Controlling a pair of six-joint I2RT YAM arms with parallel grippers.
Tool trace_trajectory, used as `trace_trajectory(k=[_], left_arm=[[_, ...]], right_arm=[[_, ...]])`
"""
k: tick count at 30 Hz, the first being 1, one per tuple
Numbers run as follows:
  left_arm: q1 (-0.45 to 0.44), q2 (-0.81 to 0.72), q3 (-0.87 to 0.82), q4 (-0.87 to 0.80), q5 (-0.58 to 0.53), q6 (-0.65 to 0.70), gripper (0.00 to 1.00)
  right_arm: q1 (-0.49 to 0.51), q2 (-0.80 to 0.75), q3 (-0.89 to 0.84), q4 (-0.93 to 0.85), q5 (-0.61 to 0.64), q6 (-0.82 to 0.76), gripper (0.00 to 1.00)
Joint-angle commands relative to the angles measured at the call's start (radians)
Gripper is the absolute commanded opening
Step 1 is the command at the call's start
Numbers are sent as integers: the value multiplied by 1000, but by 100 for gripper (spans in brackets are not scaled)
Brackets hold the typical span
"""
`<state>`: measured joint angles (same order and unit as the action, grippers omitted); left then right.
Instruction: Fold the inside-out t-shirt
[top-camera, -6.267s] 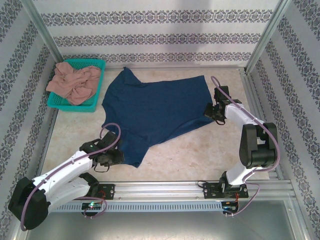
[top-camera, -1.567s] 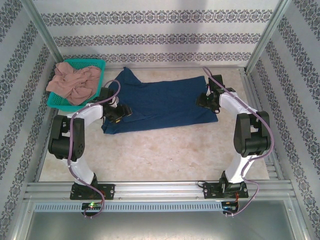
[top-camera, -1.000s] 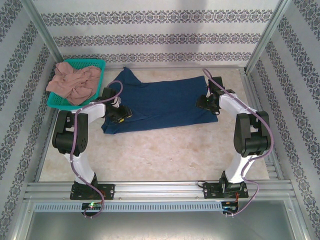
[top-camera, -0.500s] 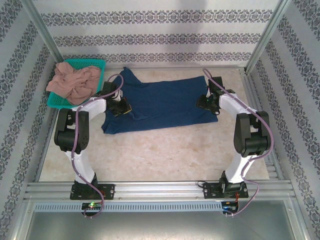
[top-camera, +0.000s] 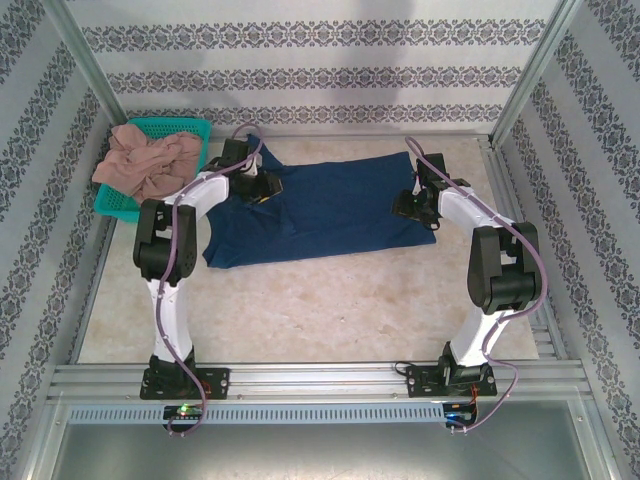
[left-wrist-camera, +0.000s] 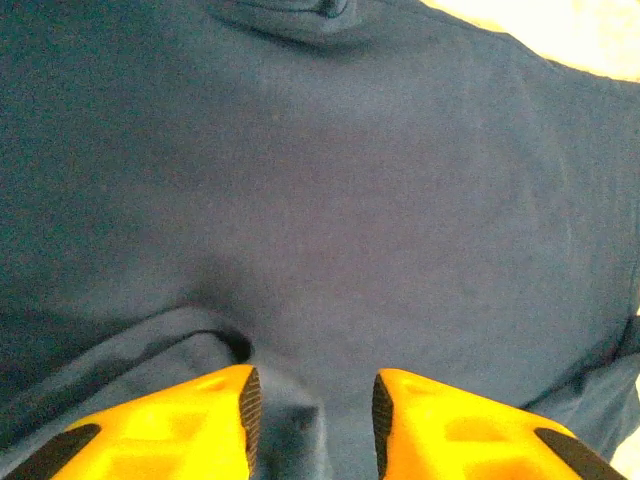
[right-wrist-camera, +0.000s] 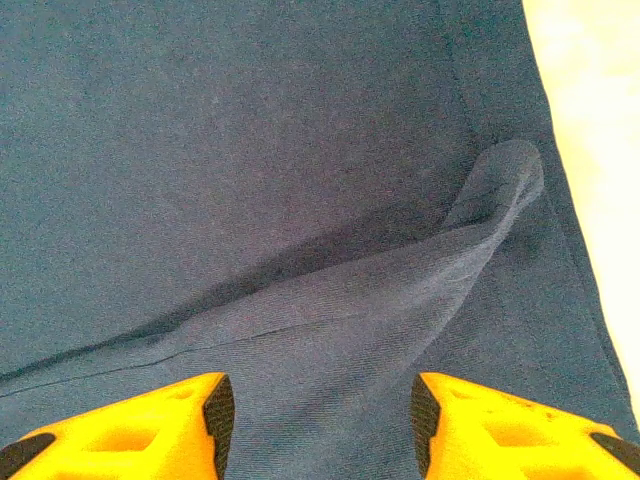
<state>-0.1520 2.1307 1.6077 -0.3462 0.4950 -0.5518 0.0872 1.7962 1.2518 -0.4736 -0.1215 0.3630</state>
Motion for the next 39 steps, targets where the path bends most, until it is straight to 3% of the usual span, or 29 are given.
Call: trace_trajectory(k=[1, 6, 10, 15, 39], left_arm=[[-4, -5, 57, -69, -28, 70, 44], [-4, -85, -8, -47, -45, 106, 53], [9, -201, -174, 6, -139, 110, 55], [36, -180, -225, -14, -168, 104, 55], [25, 138, 178, -62, -31, 92, 56]], right_arm=[[-9, -28, -4, -17, -9, -6, 52], [-2, -37, -23, -7, -22, 0, 52], [33, -62, -41, 16, -33, -17, 53], [64, -60, -35, 10, -20, -17, 53], [54, -68, -57, -4, 0, -25, 53]])
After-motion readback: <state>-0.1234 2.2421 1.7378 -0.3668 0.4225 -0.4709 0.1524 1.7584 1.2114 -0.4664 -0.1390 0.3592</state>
